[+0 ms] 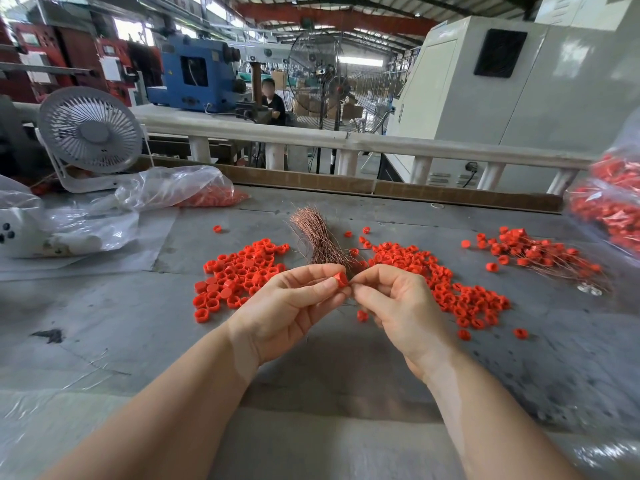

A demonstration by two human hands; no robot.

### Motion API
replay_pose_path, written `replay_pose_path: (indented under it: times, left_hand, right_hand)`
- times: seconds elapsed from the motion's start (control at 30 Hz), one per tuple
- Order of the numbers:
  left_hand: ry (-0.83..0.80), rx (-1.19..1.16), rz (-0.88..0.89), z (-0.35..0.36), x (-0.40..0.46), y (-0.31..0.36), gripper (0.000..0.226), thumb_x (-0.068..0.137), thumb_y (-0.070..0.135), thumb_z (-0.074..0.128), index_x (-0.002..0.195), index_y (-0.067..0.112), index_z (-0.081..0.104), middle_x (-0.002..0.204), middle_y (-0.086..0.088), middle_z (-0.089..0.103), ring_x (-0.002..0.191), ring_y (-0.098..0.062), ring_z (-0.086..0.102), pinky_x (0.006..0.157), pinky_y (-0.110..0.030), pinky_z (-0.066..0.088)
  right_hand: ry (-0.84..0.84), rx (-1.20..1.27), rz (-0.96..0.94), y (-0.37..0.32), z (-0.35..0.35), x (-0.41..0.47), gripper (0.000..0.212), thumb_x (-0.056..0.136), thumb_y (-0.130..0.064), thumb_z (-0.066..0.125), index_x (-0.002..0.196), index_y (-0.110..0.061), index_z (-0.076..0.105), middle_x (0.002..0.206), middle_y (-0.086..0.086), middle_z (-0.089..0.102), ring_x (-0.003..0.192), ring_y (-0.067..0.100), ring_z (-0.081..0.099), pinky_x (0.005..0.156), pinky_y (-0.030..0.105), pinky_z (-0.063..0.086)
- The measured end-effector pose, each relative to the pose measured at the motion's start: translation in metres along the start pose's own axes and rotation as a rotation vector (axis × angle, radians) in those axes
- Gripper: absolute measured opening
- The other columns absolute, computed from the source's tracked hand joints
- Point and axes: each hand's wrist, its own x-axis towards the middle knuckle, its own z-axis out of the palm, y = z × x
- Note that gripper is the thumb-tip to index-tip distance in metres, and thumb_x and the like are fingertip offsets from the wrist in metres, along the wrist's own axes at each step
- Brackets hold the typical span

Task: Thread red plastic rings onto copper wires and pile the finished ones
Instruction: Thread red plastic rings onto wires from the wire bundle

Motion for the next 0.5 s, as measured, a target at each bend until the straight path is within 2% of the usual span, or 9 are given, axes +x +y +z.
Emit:
replay_pose_path:
  times: [0.23, 0.5]
  left_hand:
    - [0.000, -0.002, -0.004, 0.0004, 0.0000, 0.0002, 0.020, 0.066, -0.001, 0.059, 0.073, 0.007, 0.076, 0.074, -0.011, 0.072, 0.069, -0.015, 0.071, 0.061, -0.017, 0.056]
    - [-0.009, -0.008, -0.005, 0.0009, -0.0005, 0.0006, 0.021, 0.067, -0.002, 0.058, 0.073, 0.006, 0.076, 0.074, -0.011, 0.071, 0.068, -0.015, 0.071, 0.059, -0.017, 0.056]
  right_hand:
    - [-0.004, 0.019, -0.009, -0.0002, 0.0005, -0.0004, 0.022, 0.085, -0.008, 0.062, 0.066, -0.020, 0.066, 0.051, -0.007, 0.057, 0.041, -0.002, 0.039, 0.043, 0.009, 0.030]
    - [-0.030, 0.025, -0.018, -0.0031, 0.0012, -0.0021, 0.032, 0.087, -0.005, 0.059, 0.067, -0.027, 0.069, 0.052, -0.008, 0.061, 0.042, -0.001, 0.038, 0.043, 0.010, 0.031]
